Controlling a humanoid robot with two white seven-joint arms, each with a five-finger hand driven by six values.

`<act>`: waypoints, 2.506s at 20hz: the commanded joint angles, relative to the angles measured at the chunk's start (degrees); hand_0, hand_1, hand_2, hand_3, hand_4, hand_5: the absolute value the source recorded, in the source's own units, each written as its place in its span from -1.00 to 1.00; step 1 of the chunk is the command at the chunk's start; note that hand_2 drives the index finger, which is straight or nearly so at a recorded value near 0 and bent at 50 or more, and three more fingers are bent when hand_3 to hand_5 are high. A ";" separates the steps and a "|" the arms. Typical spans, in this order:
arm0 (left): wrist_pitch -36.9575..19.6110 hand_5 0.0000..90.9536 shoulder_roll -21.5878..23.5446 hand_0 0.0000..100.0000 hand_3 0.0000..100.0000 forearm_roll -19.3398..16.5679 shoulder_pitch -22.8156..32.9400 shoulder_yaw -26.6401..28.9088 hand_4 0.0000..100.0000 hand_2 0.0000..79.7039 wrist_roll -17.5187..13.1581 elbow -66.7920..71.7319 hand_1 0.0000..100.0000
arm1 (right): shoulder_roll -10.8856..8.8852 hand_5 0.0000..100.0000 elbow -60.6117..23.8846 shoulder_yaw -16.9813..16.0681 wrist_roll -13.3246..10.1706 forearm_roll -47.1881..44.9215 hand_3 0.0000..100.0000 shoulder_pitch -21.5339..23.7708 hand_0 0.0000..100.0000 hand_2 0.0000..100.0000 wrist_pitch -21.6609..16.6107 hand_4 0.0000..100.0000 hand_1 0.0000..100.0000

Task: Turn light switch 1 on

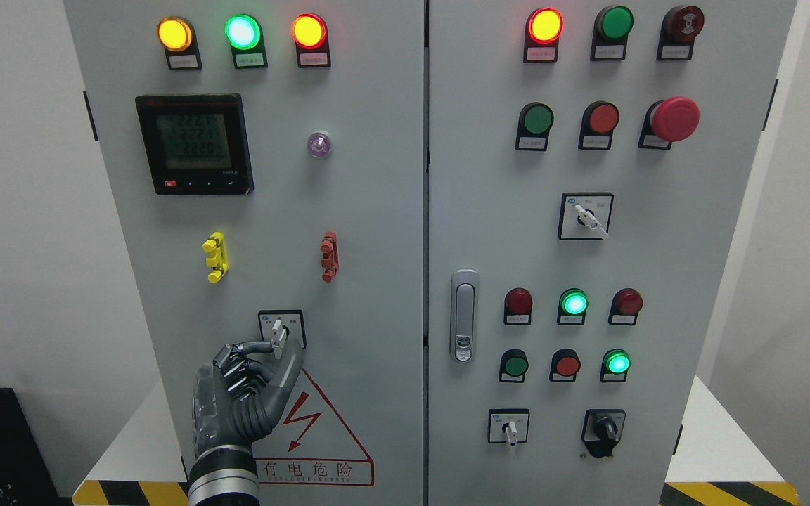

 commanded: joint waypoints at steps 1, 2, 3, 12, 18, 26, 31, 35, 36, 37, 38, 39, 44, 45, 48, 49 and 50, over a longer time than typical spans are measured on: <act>0.08 0.91 -0.07 -0.69 0.74 0.03 -0.42 0.07 0.85 0.30 0.00 0.72 0.38 | 0.00 -1.00 0.00 0.00 -0.03 0.00 -1.00 0.02 -0.39 -1.00 0.05 -1.00 -1.00; 0.08 0.91 -0.07 -0.69 0.74 0.03 -0.42 0.07 0.85 0.31 0.00 0.81 0.37 | 0.00 -1.00 0.00 0.00 -0.03 0.00 -1.00 -0.07 -0.39 -1.00 0.05 -1.00 -1.00; 0.61 0.91 -0.07 -0.68 0.74 0.03 -0.60 0.07 0.85 0.31 0.00 0.90 0.36 | 0.00 -1.00 0.00 0.00 -0.03 0.00 -1.00 0.01 -0.39 -1.00 0.05 -1.00 -1.00; 1.58 0.91 -0.16 -0.65 0.76 0.29 -1.30 0.16 0.84 0.34 0.00 1.17 0.35 | 0.00 -1.00 0.00 0.00 -0.03 0.00 -1.00 0.02 -0.39 -1.00 0.05 -1.00 -1.00; 1.66 0.91 -0.16 -0.62 0.76 0.29 -1.39 0.07 0.84 0.36 0.00 1.17 0.34 | 0.00 -1.00 0.00 0.00 -0.03 0.00 -1.00 0.02 -0.38 -1.00 0.05 -1.00 -1.00; 1.67 0.91 -0.16 -0.57 0.77 0.21 -1.39 0.16 0.84 0.40 0.00 1.17 0.33 | 0.00 -1.00 0.00 0.00 -0.03 0.00 -1.00 0.02 -0.38 -1.00 0.05 -1.00 -1.00; 1.67 0.91 -0.16 -0.54 0.78 0.21 -1.39 0.16 0.84 0.41 0.00 1.17 0.30 | 0.00 -1.00 0.00 0.00 -0.03 0.00 -1.00 -0.07 -0.38 -1.00 0.05 -1.00 -1.00; 1.67 0.92 -0.16 -0.51 0.78 0.21 -1.48 0.16 0.84 0.41 0.00 1.17 0.26 | 0.00 -1.00 0.00 0.00 -0.03 0.00 -1.00 0.02 -0.38 -1.00 0.05 -1.00 -1.00; 1.67 0.92 -0.16 -0.51 0.78 0.21 -1.56 0.16 0.84 0.42 0.00 1.25 0.26 | 0.00 -1.00 0.00 0.00 -0.03 0.00 -1.00 0.02 -0.38 -1.00 0.05 -1.00 -1.00; 1.67 0.92 -0.16 -0.51 0.79 0.21 -1.56 0.16 0.84 0.42 0.00 1.25 0.25 | 0.00 -1.00 0.00 0.00 -0.03 0.00 -1.00 0.02 -0.38 -1.00 0.05 -1.00 -1.00; 1.67 0.92 -0.16 -0.50 0.79 0.21 -1.56 0.16 0.84 0.42 0.00 1.25 0.24 | 0.00 -1.00 0.00 0.00 -0.03 0.00 -1.00 0.02 -0.38 -1.00 0.05 -1.00 -1.00; 1.67 0.92 -0.16 -0.50 0.79 0.21 -1.56 0.16 0.84 0.42 0.00 1.25 0.24 | 0.00 -1.00 0.00 0.00 -0.03 0.00 -1.00 0.02 -0.38 -1.00 0.05 -1.00 -1.00; 1.67 0.92 -0.16 -0.50 0.80 0.21 -1.56 0.16 0.84 0.42 0.00 1.78 0.24 | 0.00 -1.00 0.00 0.00 -0.03 0.00 -1.00 0.02 -0.39 -1.00 0.05 -1.00 -1.00; 1.67 0.92 -0.16 -0.50 0.80 0.21 -1.65 0.16 0.85 0.43 0.00 1.78 0.24 | 0.00 -1.00 0.00 0.00 -0.03 0.00 -1.00 -0.07 -0.38 -1.00 0.05 -1.00 -1.00; 1.67 0.92 -0.16 -0.50 0.80 0.21 -1.83 0.16 0.85 0.43 -0.09 1.96 0.23 | 0.00 -1.00 0.00 0.00 -0.03 0.00 -1.00 0.02 -0.39 -1.00 0.05 -1.00 -1.00; 1.67 0.92 -0.16 -0.50 0.80 0.21 -1.91 0.16 0.85 0.43 0.00 1.96 0.23 | 0.00 -1.00 0.00 0.00 -0.03 0.00 -1.00 0.02 -0.39 -1.00 0.05 -1.00 -1.00; 1.67 0.92 -0.16 -0.50 0.80 0.21 -2.00 0.16 0.85 0.43 -0.09 1.96 0.23 | 0.00 -1.00 0.00 0.00 -0.03 0.00 -1.00 0.02 -0.39 -1.00 0.05 -1.00 -1.00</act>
